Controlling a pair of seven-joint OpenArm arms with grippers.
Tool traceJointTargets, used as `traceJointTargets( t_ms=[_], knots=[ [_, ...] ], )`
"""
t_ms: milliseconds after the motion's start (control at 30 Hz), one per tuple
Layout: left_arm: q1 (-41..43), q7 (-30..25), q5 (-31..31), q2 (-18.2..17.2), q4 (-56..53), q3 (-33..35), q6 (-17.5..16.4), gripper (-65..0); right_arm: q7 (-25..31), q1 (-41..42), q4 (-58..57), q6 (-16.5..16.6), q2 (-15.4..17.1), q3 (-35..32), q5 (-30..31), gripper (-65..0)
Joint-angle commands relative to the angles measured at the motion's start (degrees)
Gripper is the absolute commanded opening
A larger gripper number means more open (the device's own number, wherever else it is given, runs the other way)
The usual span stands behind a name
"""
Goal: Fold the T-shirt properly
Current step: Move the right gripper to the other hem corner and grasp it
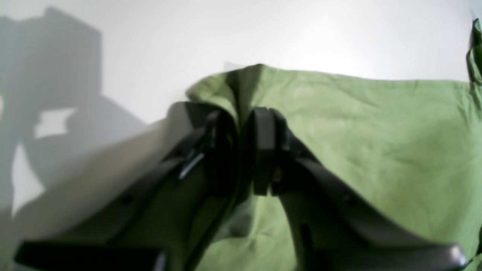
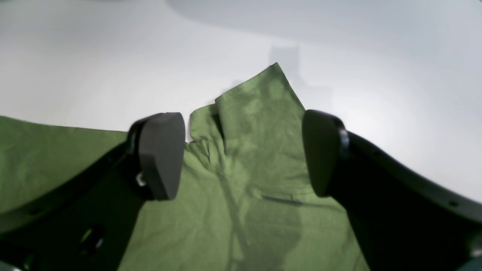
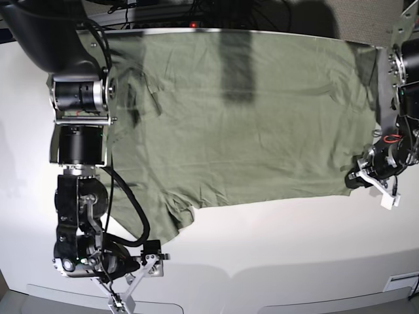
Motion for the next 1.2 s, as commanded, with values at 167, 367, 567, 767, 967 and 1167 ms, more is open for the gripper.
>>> traceJointTargets(
  t_ms=[167,367,567,767,967,1167],
  knots=[
    [-1.6,-2.3,-0.5,-3.1,0.5,-0.1,-0.2,-65.0,0.9,2.0,0.9,0.1,0.2,1.3,0.3,-17.5],
    [-1.6,-2.6,-1.5,-3.5,0.5,-0.1,-0.2,-65.0,0.7,2.0,0.9,0.1,0.2,6.3,1.2,-17.5],
    [-1.6,-2.5,-8.0,-3.4,0.5,-0.1,-0.2,-65.0,-0.8,0.0,0.7,0.2,2.1,12.3,1.4,-17.5],
    [-1.6,-2.1,-8.9,-3.4,0.5,-0.1,-0.2,-65.0,2.8,-4.0,-4.2,1.3,6.8,13.4,0.8,-17.5],
    [-1.6,-1.8,-8.9,-3.4,0.5,-0.1,-0.2,-65.0,8.8,-3.9,-15.9,2.2,10.2,13.4,0.0,-17.5],
    [-1.6,-1.9,-8.9,-3.4,0.5,-0.1,-0.2,-65.0,12.0,-3.5,-23.8,5.4,11.1,13.4,-0.2,-17.5]
  ],
)
